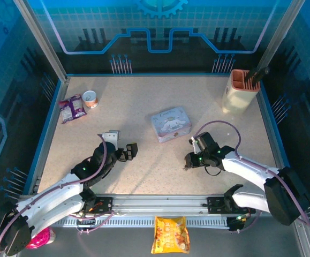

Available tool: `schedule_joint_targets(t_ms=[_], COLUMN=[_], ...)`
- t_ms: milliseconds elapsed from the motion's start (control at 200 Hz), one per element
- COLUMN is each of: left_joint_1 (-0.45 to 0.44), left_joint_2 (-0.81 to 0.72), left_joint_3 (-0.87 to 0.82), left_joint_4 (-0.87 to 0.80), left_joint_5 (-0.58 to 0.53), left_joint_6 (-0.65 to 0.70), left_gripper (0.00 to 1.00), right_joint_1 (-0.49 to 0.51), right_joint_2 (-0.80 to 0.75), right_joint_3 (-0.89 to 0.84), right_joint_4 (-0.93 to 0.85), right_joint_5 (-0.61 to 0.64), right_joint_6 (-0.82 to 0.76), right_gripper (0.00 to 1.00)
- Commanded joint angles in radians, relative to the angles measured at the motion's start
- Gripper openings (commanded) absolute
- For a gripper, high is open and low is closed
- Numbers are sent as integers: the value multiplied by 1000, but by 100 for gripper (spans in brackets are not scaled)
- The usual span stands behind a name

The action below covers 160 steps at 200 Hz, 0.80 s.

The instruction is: Unlock a padlock with a key

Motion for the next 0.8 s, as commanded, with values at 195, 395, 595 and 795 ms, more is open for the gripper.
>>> schedule_joint_targets(t_ms=[195, 395, 595, 795], left_joint_1=[9, 12, 14, 18], left_joint_2=[-2, 22, 59, 79], left_joint_3=[-13, -5, 57, 133], left_joint_4=[9, 29, -3, 8], left_joint_5=[-55, -71, -140, -284], left_joint_6=[13, 38, 70, 155], left_gripper=[99, 99, 99, 99], right_joint_1=[-11, -18, -22, -31], right_joint_2=[-31, -77, -157, -262], right_joint_3=[12, 30, 121, 245], right_joint_4=[-51, -91, -180, -198], right_joint_5=[27, 48, 134, 309], right_joint_6=[6, -2, -51, -187], right_gripper=[40, 52, 62, 100])
